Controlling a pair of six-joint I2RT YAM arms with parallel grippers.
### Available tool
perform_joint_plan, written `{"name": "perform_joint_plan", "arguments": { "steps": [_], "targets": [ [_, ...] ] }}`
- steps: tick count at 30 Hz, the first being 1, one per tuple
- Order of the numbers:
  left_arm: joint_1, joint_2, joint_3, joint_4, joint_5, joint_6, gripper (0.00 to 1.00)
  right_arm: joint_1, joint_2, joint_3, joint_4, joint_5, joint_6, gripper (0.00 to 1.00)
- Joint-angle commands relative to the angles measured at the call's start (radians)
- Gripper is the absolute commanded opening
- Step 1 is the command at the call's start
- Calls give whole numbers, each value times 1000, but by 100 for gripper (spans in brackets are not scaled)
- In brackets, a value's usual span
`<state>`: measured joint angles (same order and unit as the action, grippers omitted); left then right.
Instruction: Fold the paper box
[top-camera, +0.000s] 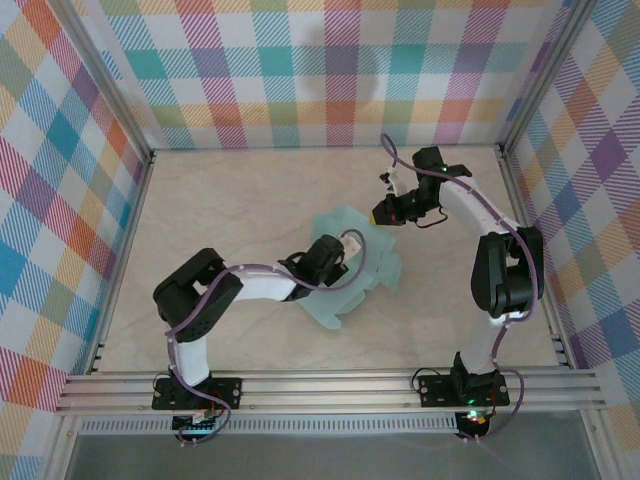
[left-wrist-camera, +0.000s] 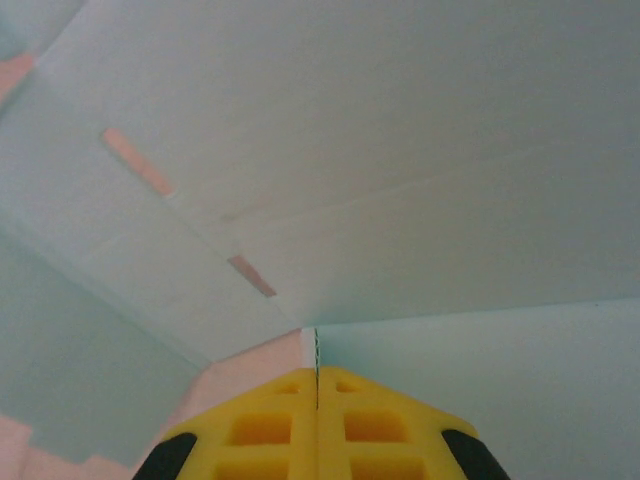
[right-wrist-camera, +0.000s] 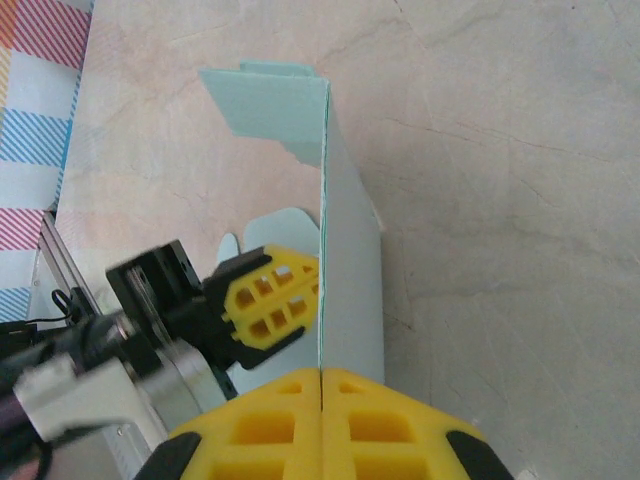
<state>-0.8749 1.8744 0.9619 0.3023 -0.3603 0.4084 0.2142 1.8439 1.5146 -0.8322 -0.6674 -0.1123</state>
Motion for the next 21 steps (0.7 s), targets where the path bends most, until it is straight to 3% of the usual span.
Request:
{"name": "perform_joint_plan", "arguments": {
  "steps": [1,4,10,13,18,21],
  "targets": [
    [-46,58,51,41,-199,124,2,-1,14,6,11,-43,5,0],
    [-61,89,75,53,-267,162,2,-1,17,9,7,-42,5,0],
    [-34,54,53,57,-216,77,2,0,14,9,10,-27,5,0],
    [20,3,27,31,-88,-40,2,-1,12,9,12,-1,5,0],
    [193,-37,27,-25,395,-270,6,-1,14,12,14,9,41,0],
    [264,-38,-2,55,557,-383,16,-2,18,15,13,26,46,0]
  ]
}}
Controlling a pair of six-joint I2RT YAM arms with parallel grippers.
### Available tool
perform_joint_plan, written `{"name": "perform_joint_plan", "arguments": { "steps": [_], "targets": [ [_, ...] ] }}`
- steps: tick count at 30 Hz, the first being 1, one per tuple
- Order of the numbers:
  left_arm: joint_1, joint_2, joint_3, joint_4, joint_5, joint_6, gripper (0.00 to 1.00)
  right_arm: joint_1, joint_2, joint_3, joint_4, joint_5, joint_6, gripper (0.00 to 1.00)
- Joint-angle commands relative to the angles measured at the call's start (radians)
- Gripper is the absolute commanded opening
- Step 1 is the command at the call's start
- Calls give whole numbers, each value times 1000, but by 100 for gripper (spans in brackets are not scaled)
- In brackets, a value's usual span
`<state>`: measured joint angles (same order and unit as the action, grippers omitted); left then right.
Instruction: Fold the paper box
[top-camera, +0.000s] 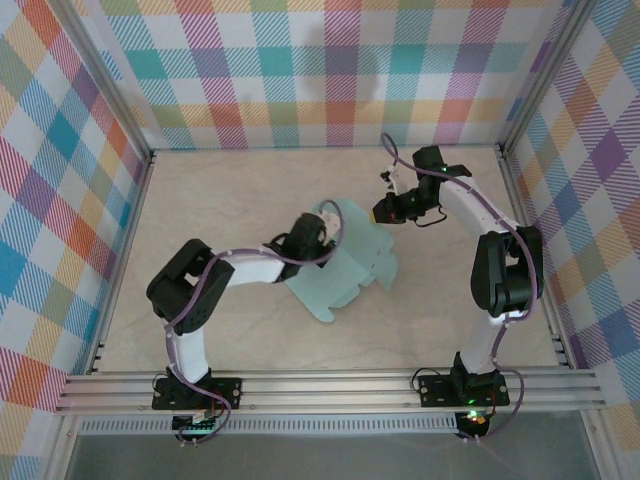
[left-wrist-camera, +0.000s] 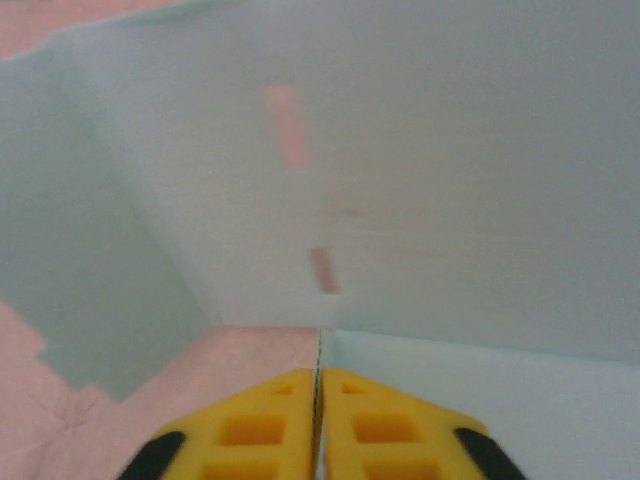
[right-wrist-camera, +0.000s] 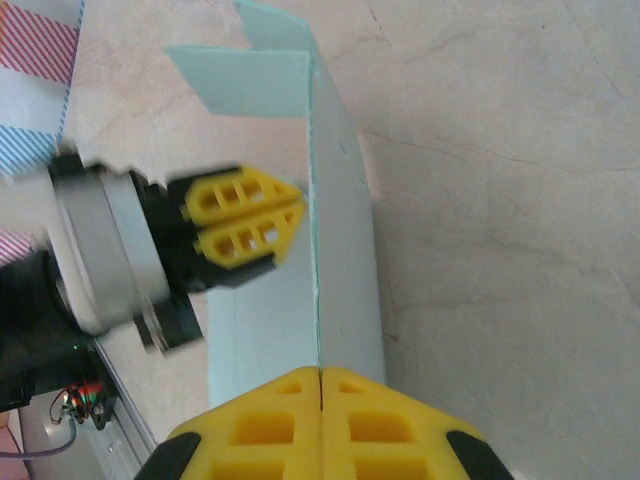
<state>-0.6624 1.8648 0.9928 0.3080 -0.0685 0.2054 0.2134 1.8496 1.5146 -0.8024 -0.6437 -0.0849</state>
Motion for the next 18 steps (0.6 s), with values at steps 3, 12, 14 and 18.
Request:
{"name": "perform_joint_plan", "arguments": {
  "steps": [3,12,14,18],
  "targets": [
    [80,-45,-59,102,308,-229,33,-1,9,12,-12,20,21,0],
    [185,-143,-76,174,518,-299,83,-1,5,3,1,32,19,0],
    [205,-147,-50,166,532,-303,83,1,2,-4,8,35,12,0],
    [244,-114,25,155,608,-311,76,7,-23,-34,42,66,-6,0]
  ]
}}
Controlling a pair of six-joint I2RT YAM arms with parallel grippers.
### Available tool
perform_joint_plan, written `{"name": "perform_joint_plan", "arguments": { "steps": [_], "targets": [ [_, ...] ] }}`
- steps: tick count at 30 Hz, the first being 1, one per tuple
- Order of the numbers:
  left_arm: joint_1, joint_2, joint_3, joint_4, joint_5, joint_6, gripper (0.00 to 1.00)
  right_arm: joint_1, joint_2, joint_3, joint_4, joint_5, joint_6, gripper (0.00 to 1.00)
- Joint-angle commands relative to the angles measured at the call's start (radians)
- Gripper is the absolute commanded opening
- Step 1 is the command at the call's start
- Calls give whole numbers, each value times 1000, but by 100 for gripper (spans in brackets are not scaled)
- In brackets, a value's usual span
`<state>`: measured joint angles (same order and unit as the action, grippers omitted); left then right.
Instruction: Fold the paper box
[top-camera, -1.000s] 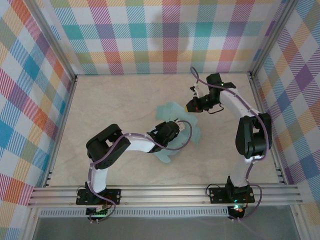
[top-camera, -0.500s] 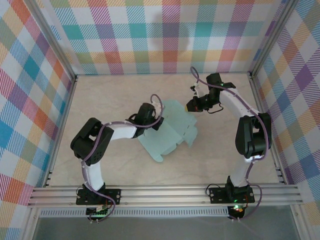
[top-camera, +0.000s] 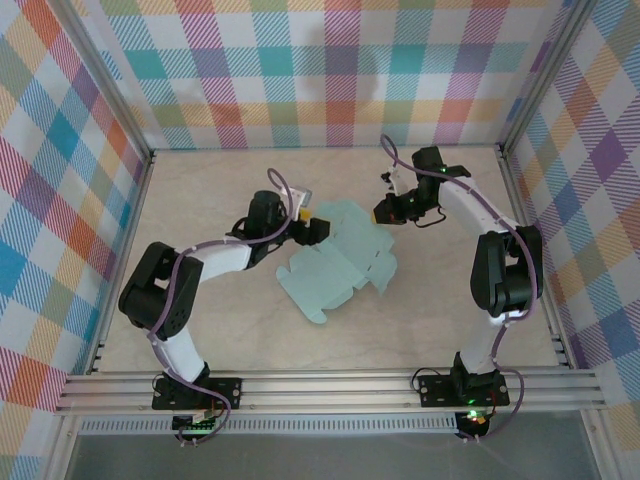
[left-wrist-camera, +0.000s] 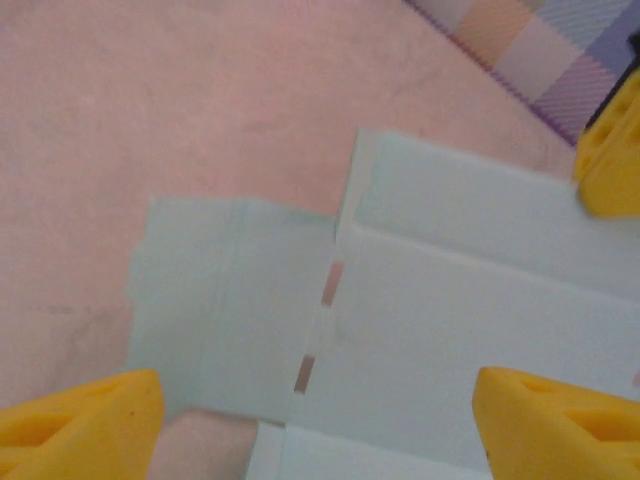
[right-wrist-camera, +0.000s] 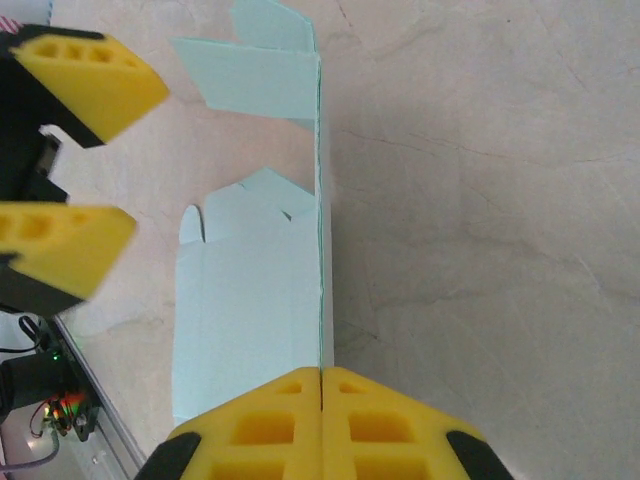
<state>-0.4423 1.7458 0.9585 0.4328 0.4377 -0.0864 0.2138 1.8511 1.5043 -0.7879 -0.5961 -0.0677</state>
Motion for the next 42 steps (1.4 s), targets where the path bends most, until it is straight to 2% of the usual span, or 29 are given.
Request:
{"name": "perform_joint_plan", "arguments": {
  "steps": [1,5,11,16,23,27,29,33,35,39,42],
  "targets": [
    [30,11,71,36,109,-28,75,11,-36,-36,45,41,-23,0],
    [51,-6,68,44,62,-40,75,39,-103,-123,160,177,-22,0],
    [96,-83,-32,98,-24,-108,78,108,-208,-288,369,316,-144,0],
    [123,-161,-106,63,-100,-108,79,150,-252,-332,427,418,-189,0],
    [135,-196,-157,55,-147,-110,81,221,-274,-377,470,584,-269,0],
    [145,-192,-158,59,-153,-118,82,236,-253,-367,432,595,-285,0],
    [146,-185,-151,52,-137,-116,82,236,-247,-359,401,541,-286,0],
    [143,-169,-140,64,-19,-62,81,234,-226,-334,348,458,-287,0],
    [126,-161,-126,41,-3,-9,78,232,-220,-323,336,446,-276,0],
    [44,-149,-66,-88,-80,140,69,227,-207,-296,319,428,-267,0],
    [4,-115,6,-178,-84,197,63,223,-198,-286,308,405,-268,0]
  ]
}}
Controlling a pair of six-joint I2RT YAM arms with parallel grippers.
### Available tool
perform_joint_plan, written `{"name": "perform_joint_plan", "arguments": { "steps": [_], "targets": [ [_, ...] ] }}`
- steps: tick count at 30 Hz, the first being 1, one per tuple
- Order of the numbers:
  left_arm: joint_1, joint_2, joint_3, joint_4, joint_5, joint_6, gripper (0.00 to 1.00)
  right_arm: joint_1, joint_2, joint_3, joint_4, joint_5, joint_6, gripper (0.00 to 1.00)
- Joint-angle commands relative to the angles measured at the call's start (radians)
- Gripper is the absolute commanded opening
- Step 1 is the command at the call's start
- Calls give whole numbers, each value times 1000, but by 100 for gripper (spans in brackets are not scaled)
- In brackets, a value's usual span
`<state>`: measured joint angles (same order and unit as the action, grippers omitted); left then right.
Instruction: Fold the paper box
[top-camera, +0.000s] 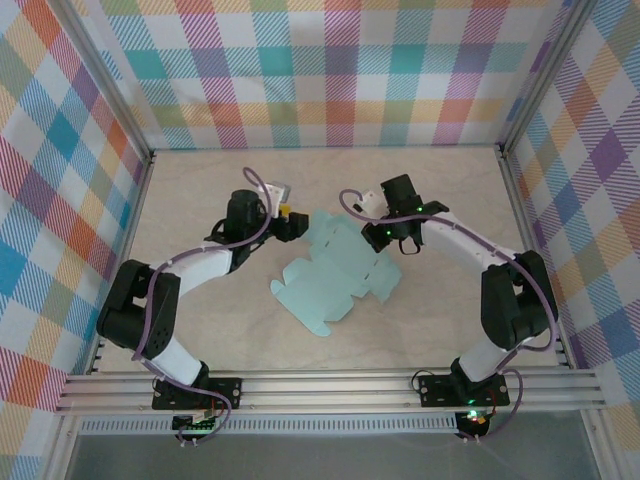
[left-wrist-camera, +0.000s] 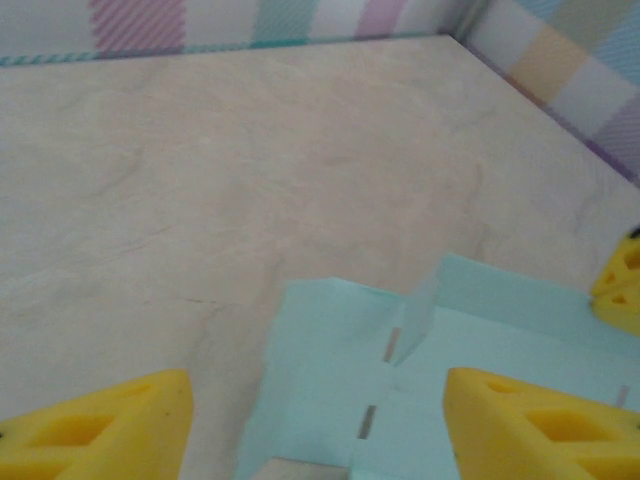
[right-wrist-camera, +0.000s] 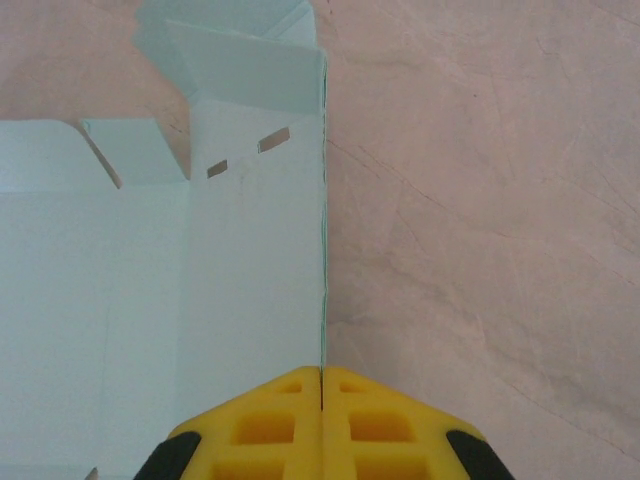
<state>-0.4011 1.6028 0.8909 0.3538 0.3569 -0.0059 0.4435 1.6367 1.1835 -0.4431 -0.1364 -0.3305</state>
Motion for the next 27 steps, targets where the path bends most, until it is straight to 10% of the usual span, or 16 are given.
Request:
{"name": "perform_joint_plan", "arguments": {
  "steps": [1,27],
  "targets": [
    [-44,43,97,-124,9,131,59,-8,22,38,-43,-62,-4,0],
    [-116,273,339,-319,53,244,25,-15,67,95,-131,-135,-25,0]
  ]
}}
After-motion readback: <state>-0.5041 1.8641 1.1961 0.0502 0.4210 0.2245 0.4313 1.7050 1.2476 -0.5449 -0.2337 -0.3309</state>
